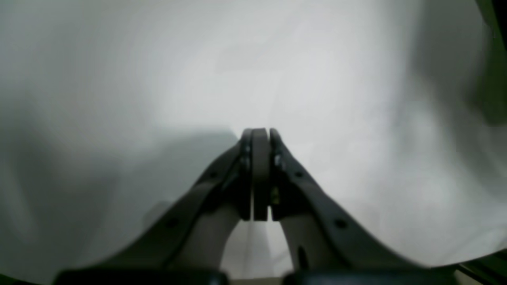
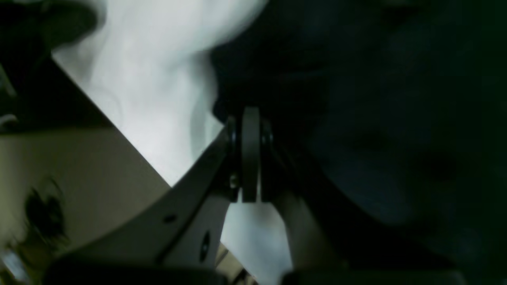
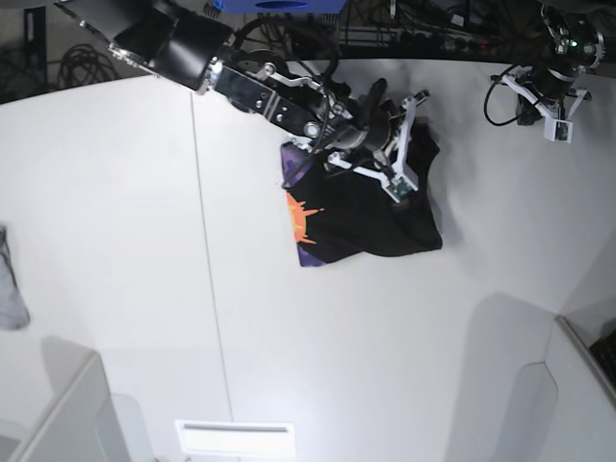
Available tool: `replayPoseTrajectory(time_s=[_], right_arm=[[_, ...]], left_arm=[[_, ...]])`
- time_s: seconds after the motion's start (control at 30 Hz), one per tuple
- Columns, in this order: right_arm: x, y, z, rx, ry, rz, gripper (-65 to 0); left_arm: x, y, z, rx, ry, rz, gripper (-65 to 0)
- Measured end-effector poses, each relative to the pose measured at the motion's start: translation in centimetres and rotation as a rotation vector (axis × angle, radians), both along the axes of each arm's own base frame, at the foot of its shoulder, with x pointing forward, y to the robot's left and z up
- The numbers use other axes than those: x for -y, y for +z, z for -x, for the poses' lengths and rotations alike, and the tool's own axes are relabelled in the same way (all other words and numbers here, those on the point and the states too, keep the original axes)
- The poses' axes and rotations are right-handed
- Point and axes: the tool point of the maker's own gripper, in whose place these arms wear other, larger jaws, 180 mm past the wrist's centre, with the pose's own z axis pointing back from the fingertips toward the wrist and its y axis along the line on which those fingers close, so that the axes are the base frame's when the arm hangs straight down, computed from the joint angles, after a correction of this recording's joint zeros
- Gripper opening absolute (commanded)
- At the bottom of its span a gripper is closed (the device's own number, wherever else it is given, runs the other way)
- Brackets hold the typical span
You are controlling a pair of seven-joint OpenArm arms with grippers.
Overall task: Fold the T-shirt properly
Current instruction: 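Press and smooth the folded bundle with the right gripper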
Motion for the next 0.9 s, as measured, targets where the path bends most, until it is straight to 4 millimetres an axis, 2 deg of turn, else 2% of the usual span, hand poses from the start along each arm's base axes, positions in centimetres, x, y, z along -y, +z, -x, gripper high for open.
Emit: replayPoseTrajectory(time_s=[0.13, 0.23, 0.3, 0.37, 0.47, 0.57, 0.7, 0.8, 0.9], right_arm=[[-0.2, -0.7, 0.2, 0.031, 0.061, 0.05, -65.0], [-0.5, 0.7, 0.0, 0.04, 0.052, 0.013, -65.0], [-0.6, 2.4, -1.2, 0.05, 0.005, -0.041, -65.0], [0.2, 3.2, -3.6, 0.064, -0.092, -0.051, -65.0], [1.6, 3.1, -5.8, 0.079, -0.16, -0.031, -65.0], [1.7, 2.5, -6.4, 0.069, -0.172, -0.015, -65.0], [1.8, -0.3, -5.8, 0.019, -0.173, 0.05, -65.0], [1.0, -1.8, -3.5, 0.021, -0.094, 0.097, -65.0], [-0.3, -1.9, -1.7, 0.001, -0.043, 0.094, -65.0]], left_arm=[[0.0, 0.0, 0.0, 0.001, 0.0, -0.001, -65.0], [0.0, 0.0, 0.0, 0.001, 0.0, 0.001, -65.0], [-0.1, 0.1, 0.0, 0.001, -0.001, -0.002, -65.0], [0.0, 0.1, 0.0, 0.001, -0.003, -0.003, -65.0], [1.3, 1.5, -0.9, 0.068, -0.024, 0.061, -65.0], [3.0, 3.2, -1.9, 0.163, -0.037, 0.174, -65.0], [3.4, 3.8, -2.1, 0.194, -0.022, 0.236, -65.0], [3.7, 4.7, -3.0, 0.239, -0.019, 0.267, -65.0], [4.0, 5.0, -3.3, 0.259, -0.015, 0.292, -65.0]])
